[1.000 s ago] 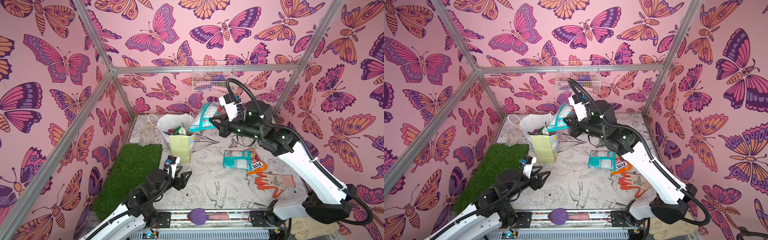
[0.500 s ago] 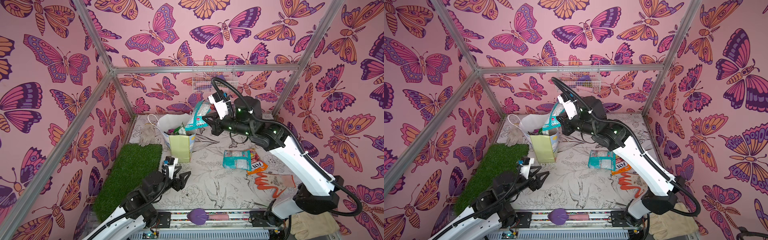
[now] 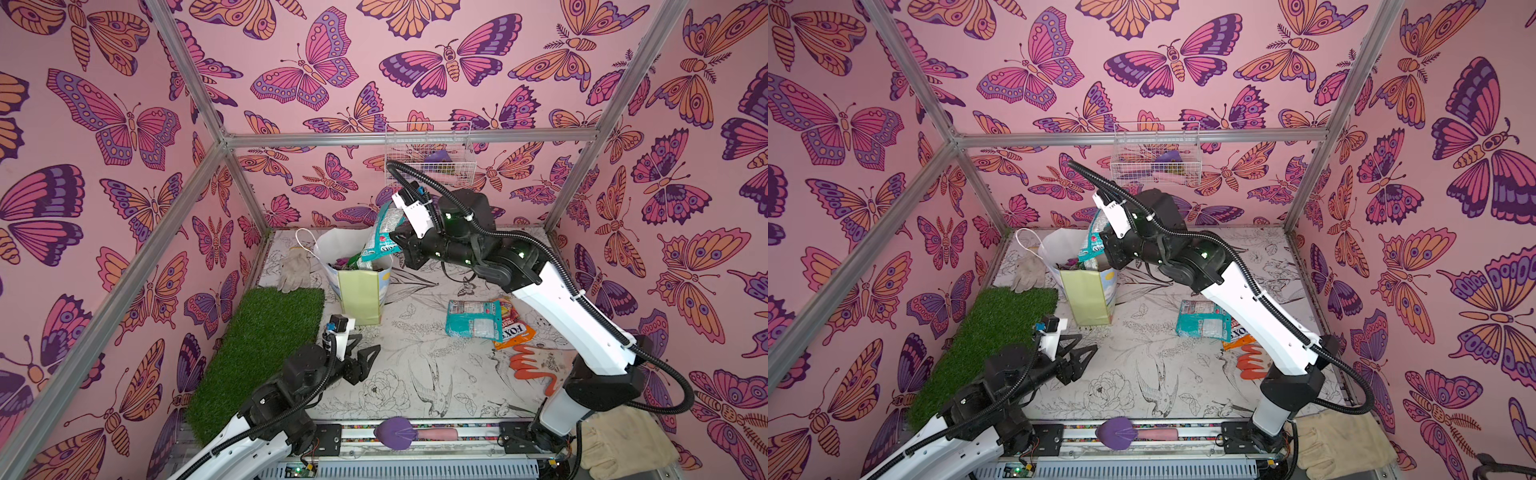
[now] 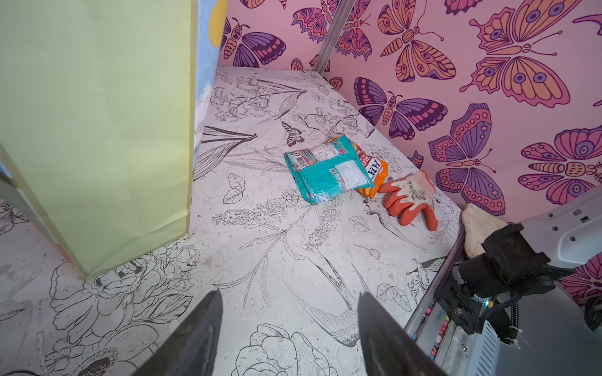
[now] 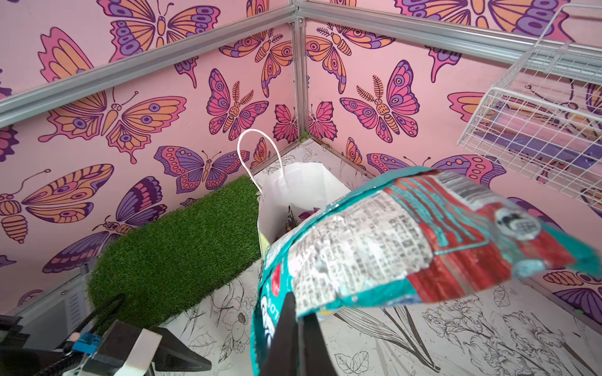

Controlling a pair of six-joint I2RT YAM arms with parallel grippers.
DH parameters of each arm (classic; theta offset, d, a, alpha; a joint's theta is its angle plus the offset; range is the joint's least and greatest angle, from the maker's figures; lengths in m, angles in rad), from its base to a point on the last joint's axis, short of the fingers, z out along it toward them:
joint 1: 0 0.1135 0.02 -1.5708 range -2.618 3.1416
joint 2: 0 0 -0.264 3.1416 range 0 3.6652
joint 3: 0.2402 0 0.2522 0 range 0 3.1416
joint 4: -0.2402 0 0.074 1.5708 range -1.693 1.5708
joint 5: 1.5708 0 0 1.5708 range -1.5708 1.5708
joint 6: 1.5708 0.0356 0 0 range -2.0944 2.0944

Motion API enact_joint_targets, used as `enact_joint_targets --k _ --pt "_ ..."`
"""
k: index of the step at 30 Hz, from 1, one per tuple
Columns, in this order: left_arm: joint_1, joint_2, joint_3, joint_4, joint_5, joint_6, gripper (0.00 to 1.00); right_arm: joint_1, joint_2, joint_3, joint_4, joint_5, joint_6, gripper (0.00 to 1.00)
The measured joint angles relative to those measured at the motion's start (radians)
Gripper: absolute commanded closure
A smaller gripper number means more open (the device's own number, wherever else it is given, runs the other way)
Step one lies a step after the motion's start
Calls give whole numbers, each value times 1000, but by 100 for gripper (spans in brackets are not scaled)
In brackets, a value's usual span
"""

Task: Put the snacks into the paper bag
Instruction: 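Carry the teal bag with the right gripper toward the paper bag, then hold the teal bag above the paper bag opening with the right gripper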

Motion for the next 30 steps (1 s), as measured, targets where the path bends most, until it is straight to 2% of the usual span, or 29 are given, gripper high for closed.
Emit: enact_joint_targets --k 11,30 --pt "0 -69 -14 0 0 0 32 32 101 132 -56 76 -62 100" --pt "0 -75 -23 0 0 -1 32 77 263 275 -91 238 -165 100"
